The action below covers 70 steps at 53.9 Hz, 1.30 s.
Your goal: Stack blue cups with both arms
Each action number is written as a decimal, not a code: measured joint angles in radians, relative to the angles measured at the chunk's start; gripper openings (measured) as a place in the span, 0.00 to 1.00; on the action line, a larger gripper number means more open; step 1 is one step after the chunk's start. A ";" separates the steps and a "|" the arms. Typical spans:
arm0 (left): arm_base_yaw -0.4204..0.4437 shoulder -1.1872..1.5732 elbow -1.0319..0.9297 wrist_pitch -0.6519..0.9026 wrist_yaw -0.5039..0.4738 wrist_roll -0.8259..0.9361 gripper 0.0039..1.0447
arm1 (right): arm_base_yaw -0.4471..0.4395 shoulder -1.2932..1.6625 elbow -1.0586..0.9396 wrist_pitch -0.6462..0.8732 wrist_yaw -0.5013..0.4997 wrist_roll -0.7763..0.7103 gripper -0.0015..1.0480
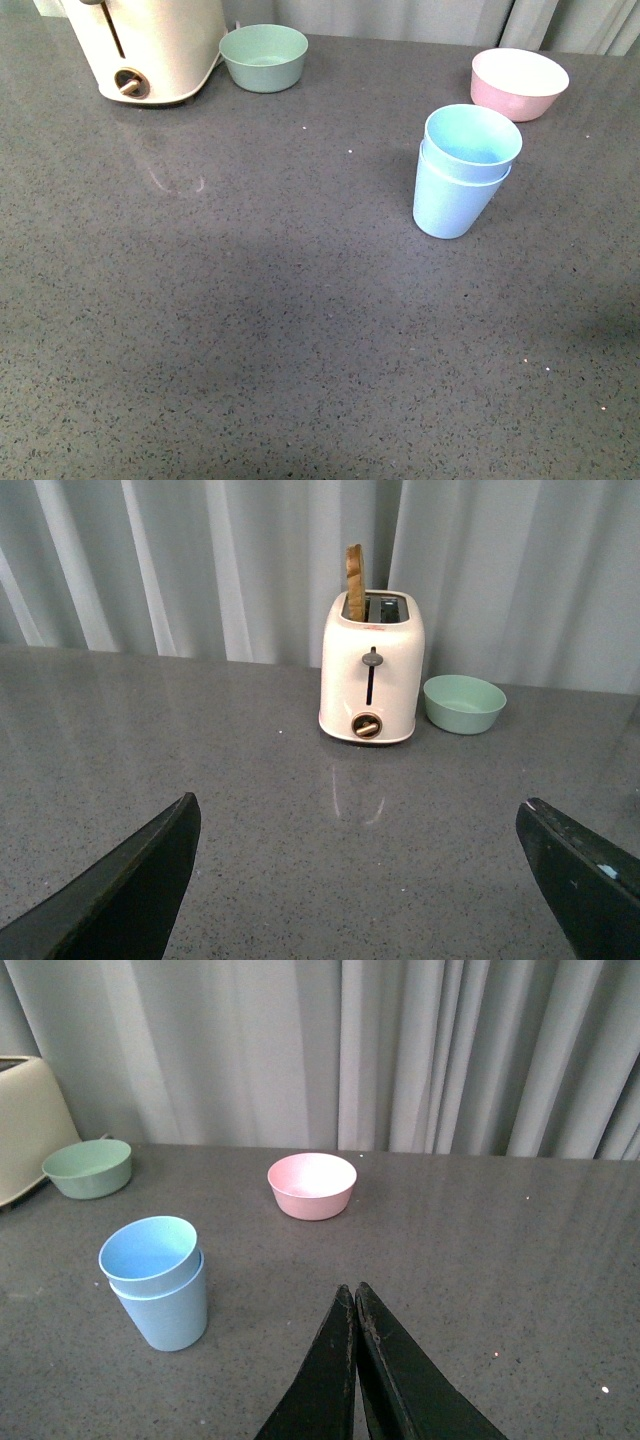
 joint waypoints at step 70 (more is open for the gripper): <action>0.000 0.000 0.000 0.000 0.000 0.000 0.92 | 0.000 -0.005 0.000 -0.003 0.000 0.000 0.91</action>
